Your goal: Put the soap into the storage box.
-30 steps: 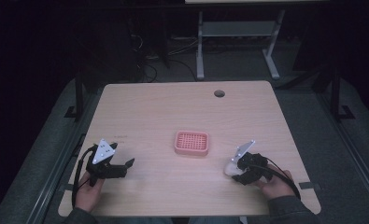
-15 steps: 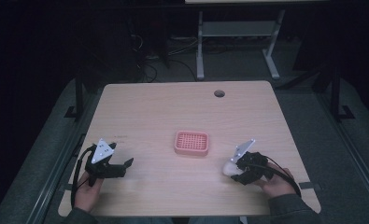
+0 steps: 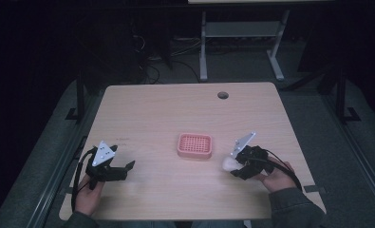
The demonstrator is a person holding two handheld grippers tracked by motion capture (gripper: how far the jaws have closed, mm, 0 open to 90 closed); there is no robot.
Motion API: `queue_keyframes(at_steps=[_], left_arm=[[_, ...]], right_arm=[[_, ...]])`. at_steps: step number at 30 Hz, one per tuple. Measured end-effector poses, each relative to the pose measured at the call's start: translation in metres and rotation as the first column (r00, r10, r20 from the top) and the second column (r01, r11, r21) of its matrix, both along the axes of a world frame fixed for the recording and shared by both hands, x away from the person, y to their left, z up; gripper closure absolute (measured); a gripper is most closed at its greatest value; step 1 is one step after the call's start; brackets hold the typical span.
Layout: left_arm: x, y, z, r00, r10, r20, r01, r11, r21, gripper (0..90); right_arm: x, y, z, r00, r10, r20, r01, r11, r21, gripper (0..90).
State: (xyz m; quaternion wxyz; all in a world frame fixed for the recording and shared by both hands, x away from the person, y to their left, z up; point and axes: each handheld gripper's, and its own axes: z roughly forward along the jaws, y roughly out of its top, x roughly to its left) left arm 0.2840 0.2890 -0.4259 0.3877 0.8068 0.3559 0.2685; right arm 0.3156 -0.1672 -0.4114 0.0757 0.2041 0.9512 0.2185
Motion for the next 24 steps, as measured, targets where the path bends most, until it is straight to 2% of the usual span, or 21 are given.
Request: queue_keyframes(at_steps=[10, 15, 24], left_arm=[[0.000, 0.000, 0.000, 1.0000, -0.002, 0.001, 0.002, 1.0000, 0.003, 14.3], [0.000, 0.000, 0.001, 1.0000, -0.007, 0.003, 0.007, 1.0000, 0.006, 14.3], [0.000, 0.000, 0.001, 1.0000, -0.001, -0.001, 0.001, 1.0000, -0.001, 14.3]], right_arm=[[0.014, 0.016, 0.017, 0.9988, 0.047, 0.016, -0.047, 0.9989, 0.008, 48.5], [0.028, 0.028, 0.019, 0.9973, 0.072, 0.013, -0.072, 0.9974, 0.003, 48.5], [0.041, 0.042, 0.024, 0.9950, 0.100, 0.009, -0.100, 0.9950, 0.000, 48.5]])
